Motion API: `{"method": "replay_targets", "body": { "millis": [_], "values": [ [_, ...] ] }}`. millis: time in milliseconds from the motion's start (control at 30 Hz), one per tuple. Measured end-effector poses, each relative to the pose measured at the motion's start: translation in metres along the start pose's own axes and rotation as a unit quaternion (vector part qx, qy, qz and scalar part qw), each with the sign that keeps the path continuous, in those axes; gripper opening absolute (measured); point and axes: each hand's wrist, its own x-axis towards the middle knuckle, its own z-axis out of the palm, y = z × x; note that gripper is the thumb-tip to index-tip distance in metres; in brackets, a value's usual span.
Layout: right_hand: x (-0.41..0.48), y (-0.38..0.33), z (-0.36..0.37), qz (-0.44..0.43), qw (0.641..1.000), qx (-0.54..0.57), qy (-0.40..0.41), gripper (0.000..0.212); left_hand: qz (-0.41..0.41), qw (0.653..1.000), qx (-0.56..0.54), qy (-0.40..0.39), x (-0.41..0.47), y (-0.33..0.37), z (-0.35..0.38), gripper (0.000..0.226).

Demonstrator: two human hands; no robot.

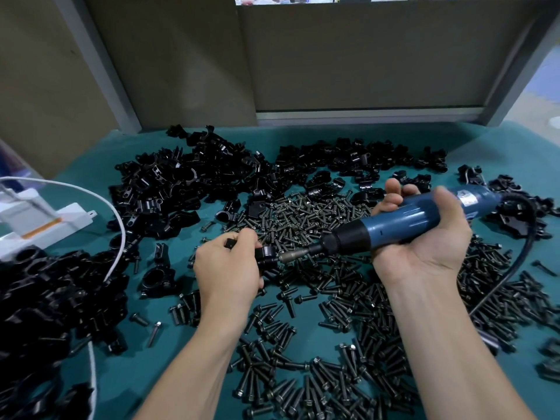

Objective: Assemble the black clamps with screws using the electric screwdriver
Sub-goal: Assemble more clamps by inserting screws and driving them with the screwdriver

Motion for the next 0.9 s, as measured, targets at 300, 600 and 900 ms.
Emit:
{"method": "replay_targets", "body": {
  "millis": [300,600,900],
  "values": [
    [-0.002,-0.011,0.006,-0.011,1.0,0.016,0.007,0.053,-0.028,0.99,0.133,-0.04,0.0,0.003,-0.002,0.04],
    [0.004,-0.015,-0.007,0.022,0.999,0.034,-0.012,0.059,0.002,0.977,0.208,-0.052,-0.005,0.009,0.0,0.036],
    [0.026,-0.014,-0.016,0.075,0.997,0.009,-0.018,0.077,0.016,0.974,0.221,-0.046,-0.009,0.012,0.0,0.022]
  ]
}}
